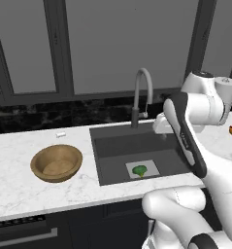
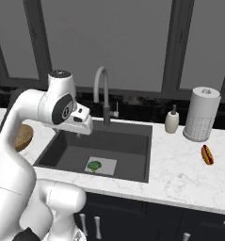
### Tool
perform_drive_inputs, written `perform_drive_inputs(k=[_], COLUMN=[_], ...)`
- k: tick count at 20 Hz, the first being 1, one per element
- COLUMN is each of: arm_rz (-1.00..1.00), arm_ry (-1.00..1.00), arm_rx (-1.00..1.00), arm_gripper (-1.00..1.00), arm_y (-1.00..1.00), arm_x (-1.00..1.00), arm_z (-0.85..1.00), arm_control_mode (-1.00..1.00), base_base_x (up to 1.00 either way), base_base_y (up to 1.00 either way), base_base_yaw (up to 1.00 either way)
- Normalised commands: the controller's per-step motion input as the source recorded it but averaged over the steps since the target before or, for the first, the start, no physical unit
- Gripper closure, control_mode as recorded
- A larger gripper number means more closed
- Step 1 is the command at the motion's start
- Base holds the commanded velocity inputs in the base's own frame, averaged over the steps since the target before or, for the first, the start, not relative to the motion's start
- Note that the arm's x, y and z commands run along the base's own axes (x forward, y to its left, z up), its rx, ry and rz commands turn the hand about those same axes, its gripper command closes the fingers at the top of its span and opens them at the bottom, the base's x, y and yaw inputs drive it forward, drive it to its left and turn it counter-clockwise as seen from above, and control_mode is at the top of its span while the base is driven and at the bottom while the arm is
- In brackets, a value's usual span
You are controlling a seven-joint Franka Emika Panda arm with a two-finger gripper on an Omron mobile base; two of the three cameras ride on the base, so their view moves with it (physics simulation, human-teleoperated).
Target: Pick the broccoli from the sink and place it in the bowl. Then pick the bowl and place it in the microwave. Then close the microwave door and press the start button.
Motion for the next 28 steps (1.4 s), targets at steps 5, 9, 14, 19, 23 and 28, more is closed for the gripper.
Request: perform_drive_inputs(k=[5, 9, 14, 19, 23, 28], arm_rz=[-0.02, 0.0, 0.0, 0.0, 0.0, 0.0], arm_ry=[0.01, 0.09, 0.15, 0.06, 0.0, 0.03], arm_rx=[0.36, 0.32, 0.01, 0.0, 0.01, 0.16], arm_gripper=[-1.0, -1.0, -1.0, -1.0, -1.0, -1.0], arm_y=[-0.64, -0.39, -0.01, 0.0, 0.0, -0.13], arm_x=[-0.02, 0.23, 0.52, 0.46, 0.37, 0.36], arm_z=[-0.43, -0.21, -0.34, -0.29, -0.39, -0.44], arm_control_mode=[-1.0, -1.0, -1.0, -1.0, -1.0, -1.0], base_base_x=[0.0, 0.0, 0.0, 0.0, 0.0, 0.0], base_base_y=[0.0, 0.0, 0.0, 0.0, 0.0, 0.0], base_base_yaw=[0.0, 0.0, 0.0, 0.0, 0.0, 0.0])
